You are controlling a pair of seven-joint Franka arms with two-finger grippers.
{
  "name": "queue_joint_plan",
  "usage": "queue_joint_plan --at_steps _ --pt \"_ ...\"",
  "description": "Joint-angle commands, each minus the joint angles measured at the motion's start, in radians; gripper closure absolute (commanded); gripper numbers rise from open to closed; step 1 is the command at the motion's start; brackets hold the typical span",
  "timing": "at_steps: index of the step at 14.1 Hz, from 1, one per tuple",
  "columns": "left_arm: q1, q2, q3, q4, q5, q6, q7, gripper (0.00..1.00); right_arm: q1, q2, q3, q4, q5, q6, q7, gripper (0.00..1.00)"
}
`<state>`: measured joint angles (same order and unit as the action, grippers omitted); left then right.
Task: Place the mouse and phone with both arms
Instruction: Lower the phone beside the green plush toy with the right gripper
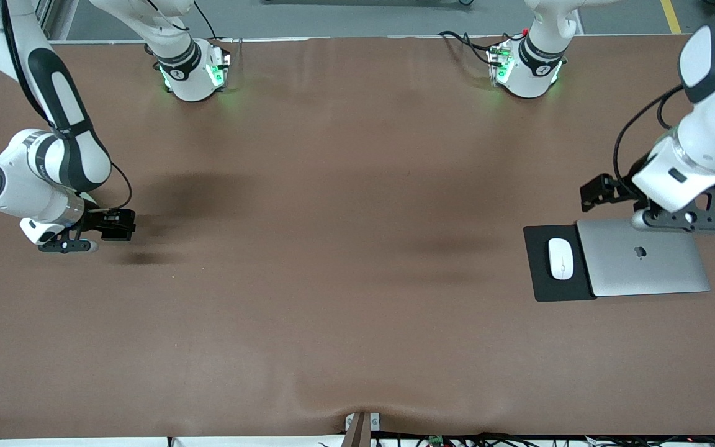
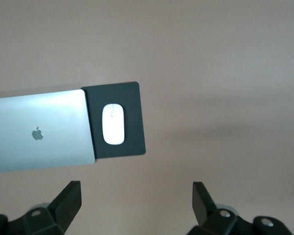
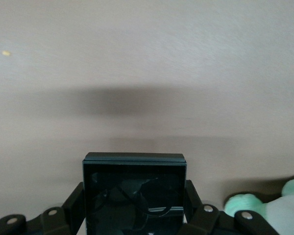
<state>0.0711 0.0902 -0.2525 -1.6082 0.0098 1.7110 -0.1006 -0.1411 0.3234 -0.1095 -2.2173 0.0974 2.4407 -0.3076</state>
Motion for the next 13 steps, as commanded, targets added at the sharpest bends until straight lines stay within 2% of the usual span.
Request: queue_joint_plan --at_steps 1,5,12,13 --pt "-0.080 -0.082 0.070 -0.036 -0.027 -0.034 -0.016 0.00 -0.028 -0.012 0.019 -0.036 -0.010 0.029 -0.001 1.00" --pt "-0.094 -0.130 0.088 -0.036 -0.030 -0.074 -0.016 0.00 -0.022 -0.004 0.021 -0.054 -0.007 0.032 0.004 1.00" --pt "-0.093 -0.147 0.105 -0.032 -0.037 -0.113 0.007 0.00 0.001 -0.014 0.022 -0.113 -0.001 0.058 0.102 1.00" --pt "-0.106 -0.145 0.120 -0.029 -0.048 -0.113 0.012 0.00 0.001 -0.014 0.022 -0.113 -0.001 0.058 0.113 0.96"
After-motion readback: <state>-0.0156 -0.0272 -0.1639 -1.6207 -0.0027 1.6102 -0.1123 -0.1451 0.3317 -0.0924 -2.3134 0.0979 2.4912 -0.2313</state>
